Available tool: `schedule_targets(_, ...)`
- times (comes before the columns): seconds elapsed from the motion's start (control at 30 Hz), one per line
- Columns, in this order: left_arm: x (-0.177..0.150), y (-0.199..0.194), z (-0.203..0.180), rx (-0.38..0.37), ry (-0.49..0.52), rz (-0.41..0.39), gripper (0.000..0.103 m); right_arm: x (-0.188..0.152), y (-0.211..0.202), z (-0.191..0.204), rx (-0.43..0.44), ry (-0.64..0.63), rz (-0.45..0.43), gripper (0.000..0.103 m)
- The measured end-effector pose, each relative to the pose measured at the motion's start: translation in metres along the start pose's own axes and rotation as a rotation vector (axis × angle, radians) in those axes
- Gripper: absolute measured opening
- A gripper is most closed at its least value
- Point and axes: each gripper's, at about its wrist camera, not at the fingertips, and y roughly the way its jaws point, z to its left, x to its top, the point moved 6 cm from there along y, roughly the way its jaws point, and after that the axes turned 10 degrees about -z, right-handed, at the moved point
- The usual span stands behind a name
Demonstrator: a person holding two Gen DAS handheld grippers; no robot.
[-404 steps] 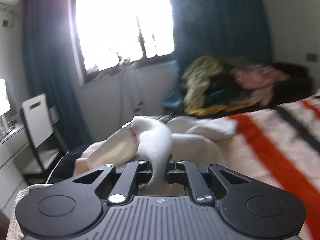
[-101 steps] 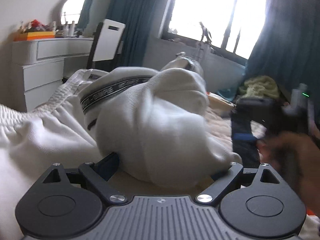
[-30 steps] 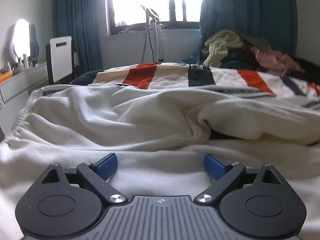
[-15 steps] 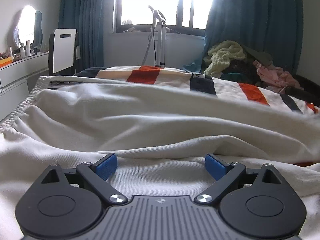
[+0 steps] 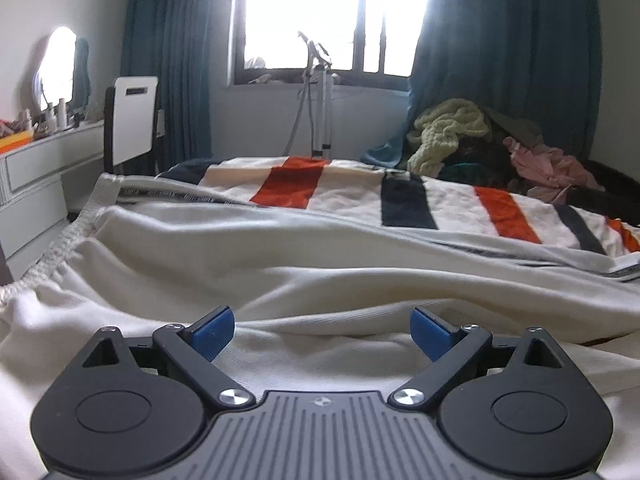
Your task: Fold clothes
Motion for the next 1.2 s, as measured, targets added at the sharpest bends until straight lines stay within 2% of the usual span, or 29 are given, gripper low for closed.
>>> schedule_targets(0.07, 0.003, -0.005, -0.004, -0.023, 0.001, -0.018, 0.096, 0.001, -0.008, 0.012, 0.007, -0.093, 0.005, 0.016)
schedule_targets(0.13, 0.005, -0.009, -0.008, -0.031, 0.021, -0.036, 0.096, 0.005, -0.024, 0.025, 0.036, -0.155, -0.003, 0.047)
schedule_targets(0.17, 0.006, -0.01, -0.01, -0.034, 0.032, -0.045, 0.096, 0.007, -0.037, 0.031, 0.05, -0.154, -0.018, 0.074)
schedule_targets(0.2, 0.007, -0.012, -0.012, -0.036, 0.043, -0.051, 0.096, 0.009, -0.05, 0.036, 0.065, -0.154, -0.035, 0.088)
schedule_targets(0.3, 0.01, -0.02, -0.017, -0.048, 0.069, -0.063, 0.096, 0.012, -0.095, 0.061, 0.145, -0.237, -0.07, 0.086)
schedule_targets(0.4, 0.012, -0.032, -0.02, -0.08, 0.072, -0.064, 0.096, 0.01, -0.144, 0.083, 0.221, -0.298, -0.056, 0.086)
schedule_targets(0.5, 0.016, -0.046, -0.022, -0.11, 0.075, -0.064, 0.096, 0.005, -0.196, 0.1, 0.314, -0.294, -0.009, 0.086)
schedule_targets(0.6, 0.021, -0.067, -0.023, -0.135, 0.084, -0.078, 0.096, -0.003, -0.249, 0.11, 0.427, -0.291, 0.002, 0.086)
schedule_targets(0.77, 0.031, -0.107, -0.018, -0.166, 0.097, -0.101, 0.096, -0.023, -0.309, 0.115, 0.491, -0.351, -0.019, 0.086)
schedule_targets(0.83, 0.035, -0.123, -0.015, -0.181, 0.088, -0.106, 0.096, -0.028, -0.321, 0.115, 0.494, -0.378, -0.042, 0.086)
schedule_targets(1.0, 0.034, -0.154, -0.01, -0.205, 0.073, -0.116, 0.099, -0.038, -0.324, 0.117, 0.503, -0.396, -0.031, 0.086)
schedule_targets(1.2, 0.024, -0.168, -0.011, -0.224, 0.081, -0.119, 0.103, -0.042, -0.315, 0.116, 0.465, -0.392, -0.021, 0.086)
